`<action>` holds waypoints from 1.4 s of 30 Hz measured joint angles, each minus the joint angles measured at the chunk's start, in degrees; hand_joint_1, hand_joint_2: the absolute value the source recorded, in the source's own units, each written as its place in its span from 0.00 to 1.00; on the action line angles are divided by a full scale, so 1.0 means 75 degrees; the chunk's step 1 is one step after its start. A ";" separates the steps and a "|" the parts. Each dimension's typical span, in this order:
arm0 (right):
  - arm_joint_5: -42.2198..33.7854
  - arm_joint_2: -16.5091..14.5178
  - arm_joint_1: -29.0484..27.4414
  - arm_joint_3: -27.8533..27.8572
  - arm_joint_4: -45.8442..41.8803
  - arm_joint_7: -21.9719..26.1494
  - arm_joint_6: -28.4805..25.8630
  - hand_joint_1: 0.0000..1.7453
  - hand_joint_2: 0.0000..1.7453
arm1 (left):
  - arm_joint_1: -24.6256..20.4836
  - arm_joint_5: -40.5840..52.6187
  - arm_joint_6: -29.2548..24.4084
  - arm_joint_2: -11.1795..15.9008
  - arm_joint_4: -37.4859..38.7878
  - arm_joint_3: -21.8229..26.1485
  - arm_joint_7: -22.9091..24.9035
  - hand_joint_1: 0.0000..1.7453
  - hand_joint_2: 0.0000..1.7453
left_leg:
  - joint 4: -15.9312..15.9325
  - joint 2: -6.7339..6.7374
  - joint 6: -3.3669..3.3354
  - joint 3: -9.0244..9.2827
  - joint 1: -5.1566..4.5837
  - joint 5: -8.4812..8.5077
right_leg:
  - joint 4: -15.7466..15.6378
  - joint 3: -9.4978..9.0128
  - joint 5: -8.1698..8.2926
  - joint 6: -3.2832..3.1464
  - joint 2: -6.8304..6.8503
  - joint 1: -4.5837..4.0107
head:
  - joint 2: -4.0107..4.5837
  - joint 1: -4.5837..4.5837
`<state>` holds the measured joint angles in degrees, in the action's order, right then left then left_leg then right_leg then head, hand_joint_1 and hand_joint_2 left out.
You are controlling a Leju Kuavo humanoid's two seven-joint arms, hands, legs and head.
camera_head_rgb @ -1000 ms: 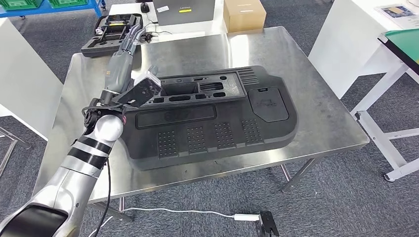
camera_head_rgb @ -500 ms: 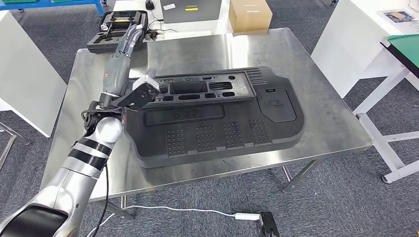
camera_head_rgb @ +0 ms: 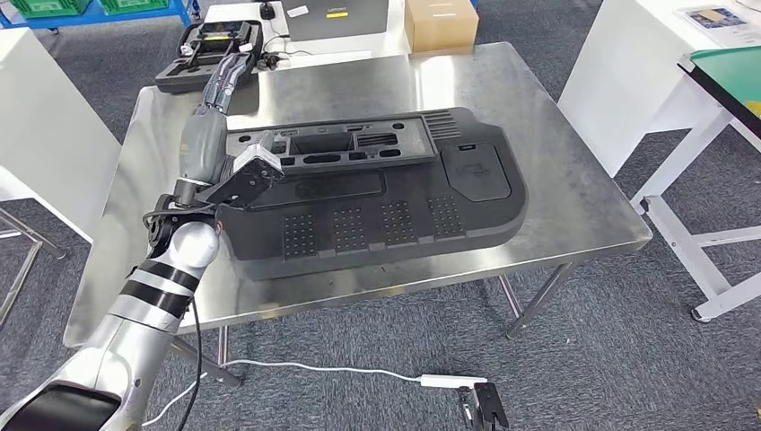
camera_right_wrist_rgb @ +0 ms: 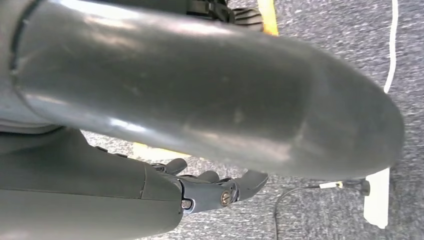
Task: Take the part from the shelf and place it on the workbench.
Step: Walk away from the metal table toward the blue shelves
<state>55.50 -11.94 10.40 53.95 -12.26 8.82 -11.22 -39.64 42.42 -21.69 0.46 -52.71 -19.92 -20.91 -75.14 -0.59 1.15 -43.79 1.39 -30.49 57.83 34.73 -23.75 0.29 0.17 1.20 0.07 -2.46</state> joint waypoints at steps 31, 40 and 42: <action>-0.0117 0.0213 -0.0007 0.0032 -0.0003 0.0022 -0.0006 0.00 0.00 | 0.0249 0.0210 -0.0517 -0.0364 -0.0044 0.0087 0.0095 0.00 0.00 | 0.0132 0.0022 0.0023 0.0026 -0.0029 0.0201 | -0.0162 -0.0220 -0.0038 0.0023 0.0052 0.0004 | 0.0000 -0.0004; -0.0131 0.0208 -0.0007 0.0044 -0.0003 0.0022 -0.0016 0.00 0.00 | 0.0205 0.0318 -0.0672 -0.0358 -0.0230 0.0137 0.0181 0.00 0.00 | 0.2184 0.0026 -0.0273 0.1340 -0.0070 0.0700 | 0.0067 0.0190 0.0073 0.0392 0.0051 0.0014 | 0.0000 0.0007; -0.0142 0.0214 -0.0008 0.0045 -0.0003 0.0022 -0.0016 0.00 0.00 | 0.0193 0.0361 -0.0701 -0.0363 -0.0272 0.0136 0.0209 0.00 0.00 | 0.2218 0.0048 -0.0422 0.1189 -0.0055 0.0850 | 0.0746 0.0485 -0.0450 0.0330 0.0022 0.0019 | 0.0000 0.0033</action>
<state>54.43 -10.34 10.34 54.29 -12.28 8.98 -11.34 -38.20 45.13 -26.94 -2.26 -54.75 -18.91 -19.34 -58.50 -0.24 -2.01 -34.87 0.98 -24.11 63.43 38.37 -27.12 2.76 0.33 1.34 0.07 -2.21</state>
